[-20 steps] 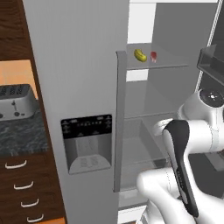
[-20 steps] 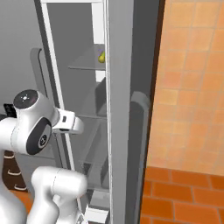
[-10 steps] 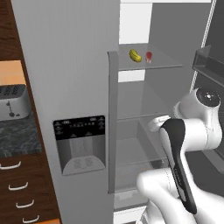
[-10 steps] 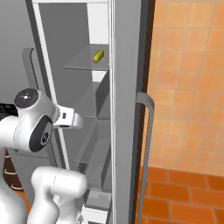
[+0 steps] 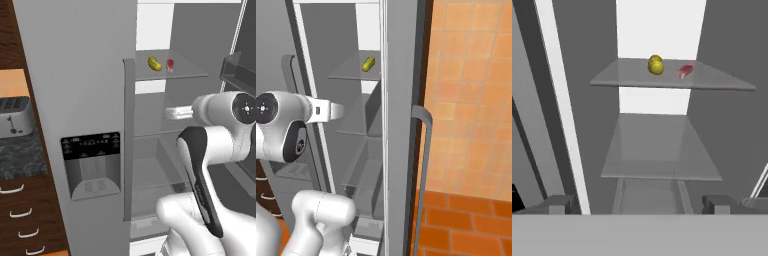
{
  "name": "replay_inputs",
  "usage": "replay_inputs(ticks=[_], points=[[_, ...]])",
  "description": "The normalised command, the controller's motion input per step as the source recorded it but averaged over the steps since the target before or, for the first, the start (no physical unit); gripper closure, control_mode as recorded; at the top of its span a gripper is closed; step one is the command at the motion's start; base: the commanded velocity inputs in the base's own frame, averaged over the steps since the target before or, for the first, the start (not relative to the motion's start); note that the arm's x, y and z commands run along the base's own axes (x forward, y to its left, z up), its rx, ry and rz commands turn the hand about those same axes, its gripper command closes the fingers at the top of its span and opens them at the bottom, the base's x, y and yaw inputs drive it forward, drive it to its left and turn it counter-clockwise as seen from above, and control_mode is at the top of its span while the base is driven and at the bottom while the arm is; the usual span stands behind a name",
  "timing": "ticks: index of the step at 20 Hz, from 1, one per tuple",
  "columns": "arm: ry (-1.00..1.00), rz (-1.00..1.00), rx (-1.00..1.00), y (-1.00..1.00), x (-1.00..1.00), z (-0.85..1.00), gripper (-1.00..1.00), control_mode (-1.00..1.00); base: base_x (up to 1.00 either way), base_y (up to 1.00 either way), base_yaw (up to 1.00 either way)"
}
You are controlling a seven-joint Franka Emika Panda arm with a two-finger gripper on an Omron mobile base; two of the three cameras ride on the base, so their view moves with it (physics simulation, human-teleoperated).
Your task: Place one cucumber and one steak in each tupperware on the nearby counter, to pack two identical lunches.
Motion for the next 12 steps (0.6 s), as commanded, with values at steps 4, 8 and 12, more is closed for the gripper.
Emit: replay_inputs(ticks=[4,8,12], points=[[-0.19,-0.02,0.14,-0.05,0.19,1.00,-1.00,-1.00,0.00,0.00,0.00],[-0.11,0.00,0.15,0.00,0.53,0.88,-1.00,-1.00,0.00,0.00,0.00],[0.20,0.00,0.01,-0.01,0.78,0.39,-1.00,-1.00,0.00,0.00,0.00]])
